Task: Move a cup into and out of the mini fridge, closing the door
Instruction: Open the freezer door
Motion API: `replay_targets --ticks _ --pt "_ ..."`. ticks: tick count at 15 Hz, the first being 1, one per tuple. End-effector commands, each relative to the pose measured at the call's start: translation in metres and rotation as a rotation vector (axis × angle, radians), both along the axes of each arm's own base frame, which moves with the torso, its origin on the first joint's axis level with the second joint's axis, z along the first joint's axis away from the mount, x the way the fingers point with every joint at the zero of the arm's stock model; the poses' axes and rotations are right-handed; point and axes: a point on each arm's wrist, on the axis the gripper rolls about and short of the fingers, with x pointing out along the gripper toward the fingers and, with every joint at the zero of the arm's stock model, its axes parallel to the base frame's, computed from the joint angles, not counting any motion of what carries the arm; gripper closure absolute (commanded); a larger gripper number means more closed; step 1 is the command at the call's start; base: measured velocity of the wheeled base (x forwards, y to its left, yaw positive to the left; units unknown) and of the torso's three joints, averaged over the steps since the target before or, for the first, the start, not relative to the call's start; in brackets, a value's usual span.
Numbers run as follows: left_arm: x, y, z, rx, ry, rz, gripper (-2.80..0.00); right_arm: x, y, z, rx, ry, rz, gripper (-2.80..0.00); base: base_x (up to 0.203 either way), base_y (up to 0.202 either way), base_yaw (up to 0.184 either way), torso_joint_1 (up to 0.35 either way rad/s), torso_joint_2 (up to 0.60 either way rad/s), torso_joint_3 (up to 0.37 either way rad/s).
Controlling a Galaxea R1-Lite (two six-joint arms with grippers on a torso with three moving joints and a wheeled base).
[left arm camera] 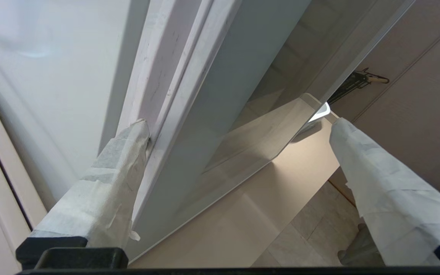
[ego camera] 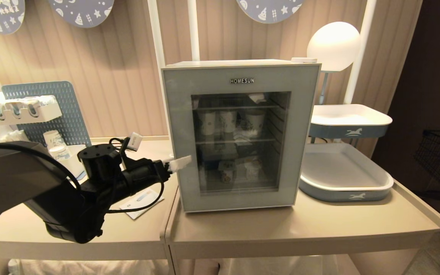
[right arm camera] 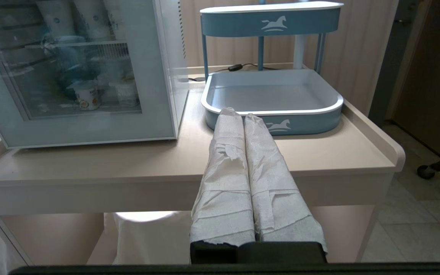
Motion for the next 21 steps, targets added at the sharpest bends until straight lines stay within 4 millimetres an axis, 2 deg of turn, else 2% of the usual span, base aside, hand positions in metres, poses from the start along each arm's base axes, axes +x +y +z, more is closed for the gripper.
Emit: replay_targets --ticks 1,5,12,18,21 --pt "0.0 -0.001 0.001 -0.005 -0.011 -0.009 -2.8 0.003 0.0 -0.01 0.0 0.036 0.001 0.0 0.0 0.0 0.0 0.0 0.0 0.0" --pt "-0.01 -0.004 0.005 -0.018 -0.011 -0.061 -2.8 0.003 0.0 -0.01 0.0 0.036 0.001 0.0 0.0 0.0 0.0 0.0 0.0 0.0" --pt "-0.045 0.003 0.025 -0.065 -0.042 -0.168 -2.8 0.003 0.0 -0.01 -0.002 0.036 0.001 0.0 0.0 0.0 0.0 0.0 0.0 0.0" --pt "-0.031 0.018 0.013 -0.047 -0.05 0.021 -2.8 0.003 0.0 -0.01 0.0 0.034 0.001 0.0 0.0 0.0 0.0 0.0 0.0 0.0" --pt "-0.019 0.018 0.004 -0.014 -0.061 0.107 -2.8 0.003 0.0 -0.01 0.0 0.034 0.001 0.0 0.0 0.0 0.0 0.0 0.0 0.0"
